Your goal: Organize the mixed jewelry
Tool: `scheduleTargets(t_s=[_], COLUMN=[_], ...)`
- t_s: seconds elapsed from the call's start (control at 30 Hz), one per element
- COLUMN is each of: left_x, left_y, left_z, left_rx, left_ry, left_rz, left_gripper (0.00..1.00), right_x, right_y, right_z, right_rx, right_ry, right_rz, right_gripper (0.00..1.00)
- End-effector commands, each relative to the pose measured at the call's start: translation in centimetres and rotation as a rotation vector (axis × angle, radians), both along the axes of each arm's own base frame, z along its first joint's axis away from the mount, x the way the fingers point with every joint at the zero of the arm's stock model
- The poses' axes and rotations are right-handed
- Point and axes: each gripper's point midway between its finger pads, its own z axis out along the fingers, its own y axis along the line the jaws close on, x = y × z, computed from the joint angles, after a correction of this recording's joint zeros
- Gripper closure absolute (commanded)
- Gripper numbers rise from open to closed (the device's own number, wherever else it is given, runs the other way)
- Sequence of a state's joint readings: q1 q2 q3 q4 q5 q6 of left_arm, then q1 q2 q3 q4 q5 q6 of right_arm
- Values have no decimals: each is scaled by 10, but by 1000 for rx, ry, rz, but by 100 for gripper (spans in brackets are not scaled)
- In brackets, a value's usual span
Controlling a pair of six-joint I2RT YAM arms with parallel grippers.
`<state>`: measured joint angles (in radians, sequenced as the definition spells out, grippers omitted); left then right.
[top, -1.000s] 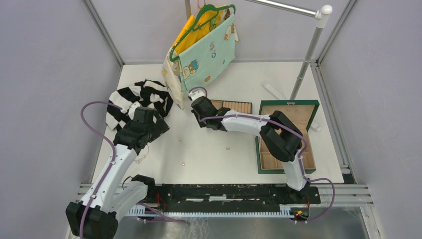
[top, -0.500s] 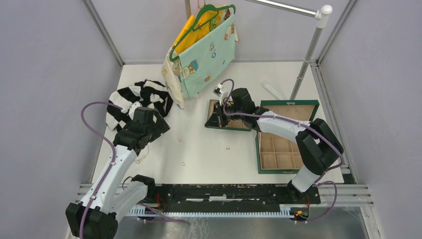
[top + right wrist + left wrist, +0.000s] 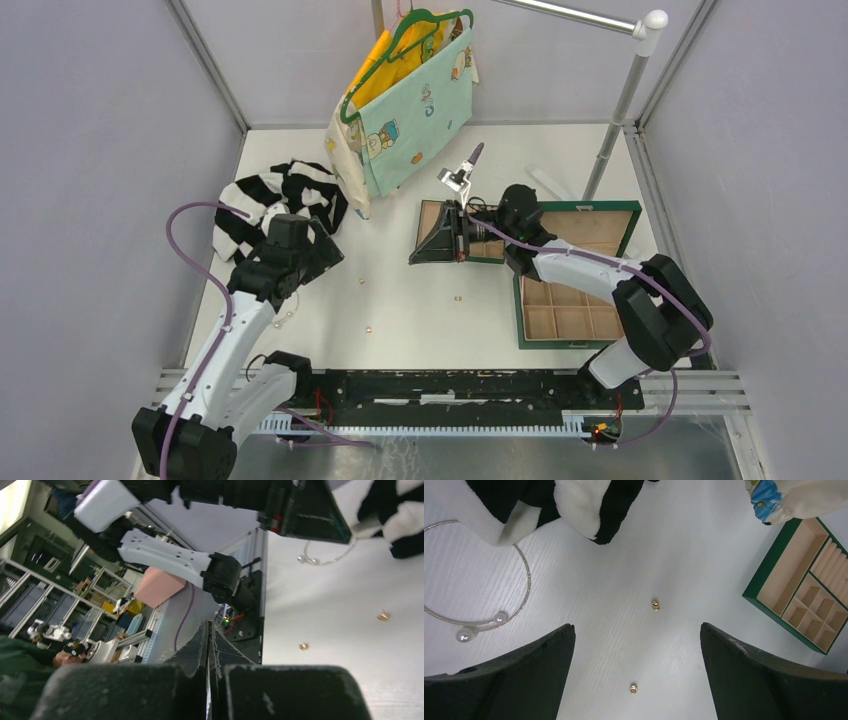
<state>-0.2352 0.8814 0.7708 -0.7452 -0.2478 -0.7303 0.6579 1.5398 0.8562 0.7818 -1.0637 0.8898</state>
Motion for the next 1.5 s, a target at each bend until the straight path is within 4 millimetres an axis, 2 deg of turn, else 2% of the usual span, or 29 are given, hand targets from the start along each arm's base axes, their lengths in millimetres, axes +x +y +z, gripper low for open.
scheduleTargets(t_s=[0.0, 0.23, 0.4, 0.5, 0.6, 0.63, 0.7, 0.77, 0.87, 0.97, 1.07, 1.47], left_x=[10, 11, 12, 13, 13, 13, 12, 12, 11, 11, 10, 8], left_y=[-10, -26, -29, -32, -32, -33, -31, -29, -27, -24, -22, -17], left_z=[16, 30, 36, 38, 40, 40, 41, 40, 38, 36, 35, 27], left_rx=[-11, -47, -51, -57, -56, -56, -49, -42, -35, -26, -24, -9], left_ry=[-69, -106, -130, -134, -136, -137, -135, -131, -119, -108, -112, -56], left_rz=[-87, -196, -224, -241, -248, -249, -243, -237, -228, -214, -200, -165], left_gripper=[0, 0, 0, 0, 0, 0, 0, 0, 0, 0, 0, 0], right_x=[-40, -50, -67, -65, -39, -22, 20, 67, 123, 172, 187, 200], right_y=[-21, -27, -33, -31, -14, -7, 5, 5, -8, -50, -74, -71], right_z=[67, 82, 94, 95, 80, 70, 50, 30, 6, -31, -67, -150], right_rx=[231, 261, 297, 285, 172, 121, -101, -318, -539, -798, -967, -1138], right_ry=[-225, -353, -453, -485, -460, -527, -589, -596, -554, -480, -478, -464], right_rz=[148, 183, 253, 264, 216, 165, 4, -177, -444, -792, -905, -857], right_gripper=[100, 100, 100, 100, 100, 100, 100, 100, 100, 100, 100, 100])
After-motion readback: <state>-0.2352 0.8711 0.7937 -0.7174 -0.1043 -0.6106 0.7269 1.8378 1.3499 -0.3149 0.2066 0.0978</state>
